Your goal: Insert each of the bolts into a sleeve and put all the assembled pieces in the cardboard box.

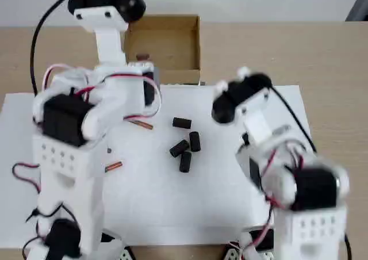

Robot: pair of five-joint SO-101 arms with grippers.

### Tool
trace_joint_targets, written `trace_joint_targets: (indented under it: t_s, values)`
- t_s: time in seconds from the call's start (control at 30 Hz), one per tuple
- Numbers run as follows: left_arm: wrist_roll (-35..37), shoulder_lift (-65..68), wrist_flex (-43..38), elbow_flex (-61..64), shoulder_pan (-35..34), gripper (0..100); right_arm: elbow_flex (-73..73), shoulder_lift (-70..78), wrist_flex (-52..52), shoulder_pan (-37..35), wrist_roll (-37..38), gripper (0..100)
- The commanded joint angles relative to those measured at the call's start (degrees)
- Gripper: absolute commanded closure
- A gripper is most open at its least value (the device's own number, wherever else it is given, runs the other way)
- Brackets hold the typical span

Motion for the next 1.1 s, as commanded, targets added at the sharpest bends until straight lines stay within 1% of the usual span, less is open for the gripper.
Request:
trace_joint_targets:
  t_s: [0.0,0.13,0.27,0.37,0.5,0.6,0.7,0.77,0.87,0.97,1.07]
  values:
    - [-2.5,-7.4,0.8,7.0,0.3,100,5.5,-9.7,0.5,-0.4,-0.3,99.2]
    - [-4.8,-14.9,0.4,17.5,0.0,100,12.6,-18.4,0.0,-0.4,-0.3,99.1]
    - [-4.8,-21.7,-3.6,27.2,-0.1,100,17.1,-24.4,-2.7,-0.4,0.0,99.1]
    - [-4.8,-26.5,-8.9,35.3,-0.1,100,21.9,-28.2,-5.8,-0.2,1.7,99.5]
    - [-4.8,-34.6,-16.5,47.6,-0.1,100,27.5,-33.9,-9.8,-0.2,1.6,99.5]
    - [-4.9,-42.3,-22.8,57.9,-0.1,100,33.9,-39.7,-15.1,-0.3,1.4,99.5]
    - [-6.8,-50.5,-29.5,68.0,-0.1,100,41.8,-47.4,-21.2,-0.5,1.2,99.5]
    - [-7.3,-56.3,-34.2,73.8,-0.2,100,46.6,-51.8,-24.9,-0.7,-1.0,99.5]
    - [-7.0,-63.7,-39.2,80.6,-1.4,100,48.9,-49.7,-28.8,-0.7,-8.8,99.5]
    - [-6.9,-69.1,-40.6,85.3,-3.6,100,52.2,-49.6,-34.0,-2.4,-15.2,99.5]
    - [-6.8,-73.8,-40.6,88.1,-5.1,100,57.0,-50.9,-37.8,-6.5,-16.6,99.5]
